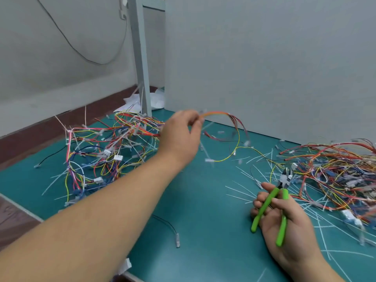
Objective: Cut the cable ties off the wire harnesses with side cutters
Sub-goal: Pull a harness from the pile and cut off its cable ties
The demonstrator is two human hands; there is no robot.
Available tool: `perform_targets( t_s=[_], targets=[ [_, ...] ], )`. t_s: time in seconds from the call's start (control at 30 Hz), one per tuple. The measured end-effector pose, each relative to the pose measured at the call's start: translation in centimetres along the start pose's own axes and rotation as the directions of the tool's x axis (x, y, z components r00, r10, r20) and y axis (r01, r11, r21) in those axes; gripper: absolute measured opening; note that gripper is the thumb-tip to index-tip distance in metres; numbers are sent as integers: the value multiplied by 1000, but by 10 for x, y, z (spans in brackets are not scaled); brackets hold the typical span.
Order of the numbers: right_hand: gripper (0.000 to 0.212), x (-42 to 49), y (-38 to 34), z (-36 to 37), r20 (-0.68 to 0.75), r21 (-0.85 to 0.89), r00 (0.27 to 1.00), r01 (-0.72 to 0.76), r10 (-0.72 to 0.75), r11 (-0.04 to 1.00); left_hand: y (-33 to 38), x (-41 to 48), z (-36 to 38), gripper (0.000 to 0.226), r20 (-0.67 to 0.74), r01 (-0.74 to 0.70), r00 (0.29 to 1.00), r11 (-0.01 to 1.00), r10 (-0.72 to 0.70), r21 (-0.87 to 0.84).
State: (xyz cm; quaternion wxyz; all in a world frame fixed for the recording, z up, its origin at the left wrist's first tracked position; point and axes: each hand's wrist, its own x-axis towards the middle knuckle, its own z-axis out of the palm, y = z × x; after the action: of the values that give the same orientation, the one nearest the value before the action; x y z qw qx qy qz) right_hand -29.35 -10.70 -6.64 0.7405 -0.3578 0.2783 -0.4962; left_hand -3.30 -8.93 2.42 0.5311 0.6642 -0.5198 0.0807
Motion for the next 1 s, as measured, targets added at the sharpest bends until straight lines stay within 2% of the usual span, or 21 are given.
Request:
perform_targets(
  t_s=[0.03,0.1,0.13,0.2,0.3,0.37,0.43,0.5,0.6,0.67,0.7,0.73,0.77,0.8,0.83,0.9,0.93,0.97,1.0],
  targets=[
    [35,0,0,0,-2,1,1000,0,0,1000,0,-5,8,15,139,0,990,1000,-3,22],
    [34,-1,0,1,-5,0,1000,2,-2,1000,-9,-18,21,16,446,-74,893,962,-53,263],
    [34,-1,0,0,-5,2,1000,5,-5,1000,-16,-25,22,25,545,-147,833,914,-92,379],
    [34,-1,0,0,1,-1,1000,10,-10,1000,-28,-31,15,47,631,-234,762,847,-144,477],
    [35,-1,-1,0,13,-6,1000,7,-7,1000,-40,-28,-11,72,640,-295,753,793,-150,533],
    [37,0,-1,-1,21,-6,1000,5,-4,1000,-52,-18,-33,78,634,-355,752,701,-180,619],
    [40,0,-1,-1,31,-7,1000,-1,1,1000,-61,-8,-57,75,617,-397,740,568,-267,721],
    [44,0,-1,0,39,-6,999,-4,4,1000,-69,1,-76,60,557,-391,754,444,-348,806],
    [45,-1,-2,1,50,-9,999,-6,6,1000,-76,11,-89,50,454,-325,761,334,-463,885],
    [45,-1,-1,1,54,-8,998,-7,7,1000,-76,17,-89,48,407,-272,807,342,-428,899],
    [46,0,-1,1,54,-7,998,-7,7,1000,-74,19,-87,44,370,-237,871,385,-322,892],
    [46,0,-2,2,54,-8,999,-7,8,1000,-71,21,-85,36,309,-208,940,475,-144,855],
    [47,-1,-2,2,54,-9,999,-9,9,1000,-68,22,-82,27,214,-205,976,569,52,797],
    [47,-1,-2,2,54,-9,998,-9,10,1000,-63,22,-77,20,98,-189,979,633,177,751],
    [46,-1,-2,2,52,-4,999,-10,10,1000,-59,23,-71,17,49,-159,982,674,180,721],
    [46,-2,-2,3,49,8,999,-19,18,1000,-47,29,-59,19,194,-88,976,649,-94,755],
    [47,-2,-2,3,47,14,999,-23,23,1000,-42,32,-53,22,295,-97,926,605,-237,791],
    [47,-1,-2,3,45,19,999,-26,25,999,-37,34,-48,25,347,-115,898,617,-270,779],
    [47,-1,-3,3,44,23,999,-29,27,999,-32,36,-45,28,356,-130,908,661,-220,739]
  ],
)
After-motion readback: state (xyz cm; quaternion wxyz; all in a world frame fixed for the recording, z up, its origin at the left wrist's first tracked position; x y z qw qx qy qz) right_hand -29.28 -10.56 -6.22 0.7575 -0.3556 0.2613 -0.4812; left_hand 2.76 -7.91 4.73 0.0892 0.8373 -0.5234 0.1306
